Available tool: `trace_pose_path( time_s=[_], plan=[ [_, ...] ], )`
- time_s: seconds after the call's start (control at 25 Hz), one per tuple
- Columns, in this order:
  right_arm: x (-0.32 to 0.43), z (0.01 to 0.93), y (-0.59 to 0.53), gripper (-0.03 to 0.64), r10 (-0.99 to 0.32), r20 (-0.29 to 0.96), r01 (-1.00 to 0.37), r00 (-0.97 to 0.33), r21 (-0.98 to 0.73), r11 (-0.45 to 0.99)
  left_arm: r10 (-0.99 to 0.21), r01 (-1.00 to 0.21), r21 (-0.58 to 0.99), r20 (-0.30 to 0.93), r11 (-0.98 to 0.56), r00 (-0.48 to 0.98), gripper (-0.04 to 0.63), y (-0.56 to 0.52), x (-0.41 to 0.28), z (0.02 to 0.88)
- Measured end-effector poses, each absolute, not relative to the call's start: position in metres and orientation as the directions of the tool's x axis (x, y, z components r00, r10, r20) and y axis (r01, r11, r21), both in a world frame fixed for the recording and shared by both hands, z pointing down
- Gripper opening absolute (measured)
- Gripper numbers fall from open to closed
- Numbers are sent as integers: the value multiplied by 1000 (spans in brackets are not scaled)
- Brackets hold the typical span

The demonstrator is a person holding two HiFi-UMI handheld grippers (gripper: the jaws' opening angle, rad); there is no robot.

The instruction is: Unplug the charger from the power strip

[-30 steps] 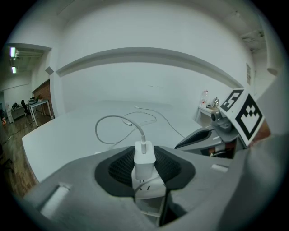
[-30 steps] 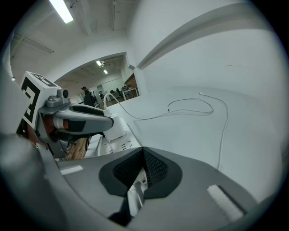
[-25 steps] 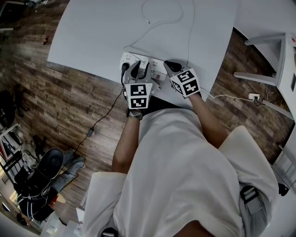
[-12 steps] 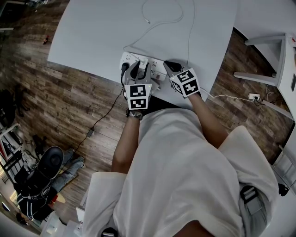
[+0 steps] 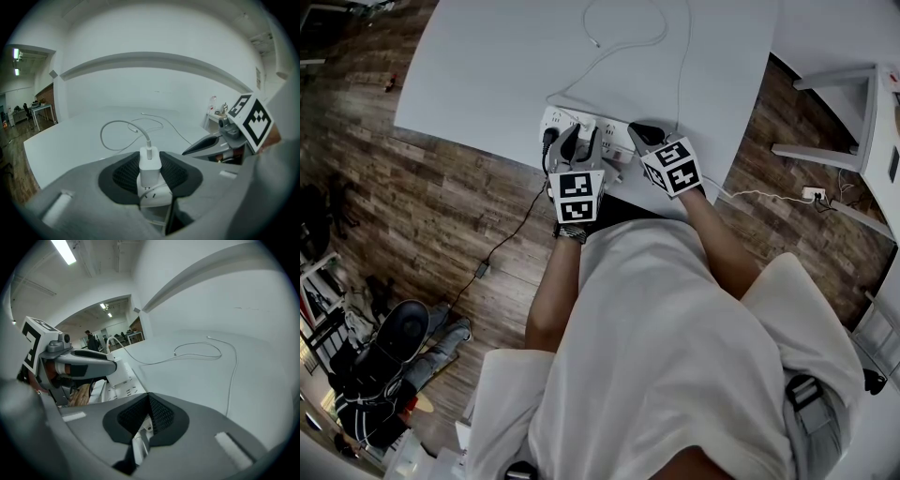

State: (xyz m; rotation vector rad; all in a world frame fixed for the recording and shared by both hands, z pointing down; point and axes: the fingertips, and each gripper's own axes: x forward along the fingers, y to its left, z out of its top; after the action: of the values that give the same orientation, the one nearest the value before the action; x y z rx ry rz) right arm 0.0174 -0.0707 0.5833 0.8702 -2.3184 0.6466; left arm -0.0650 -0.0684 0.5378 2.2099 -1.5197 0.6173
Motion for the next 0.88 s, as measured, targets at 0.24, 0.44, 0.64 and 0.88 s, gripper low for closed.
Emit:
trace_pose_path(
  time_s=[0.24,0.44,0.64,0.88],
  plan=[
    [20,584,-70,2,-425,656,-703,-624,-232,673,-782,-945,121,534,-303,320,140,-70,-63,530],
    [19,585,-70,2,-424,656,-704,-624,-236,670,-779,-941,141,530,-309,335,140,-70,-64,532],
    [19,584,-70,2,-426,656,-704,-622,-233,671,-783,-933,206,508,-293,359,140,-67,-67,526],
    [21,585,-70,2,-428,656,-706,-621,-231,670,-748,-895,295,495,-335,443,140,-65,-62,523]
  ],
)
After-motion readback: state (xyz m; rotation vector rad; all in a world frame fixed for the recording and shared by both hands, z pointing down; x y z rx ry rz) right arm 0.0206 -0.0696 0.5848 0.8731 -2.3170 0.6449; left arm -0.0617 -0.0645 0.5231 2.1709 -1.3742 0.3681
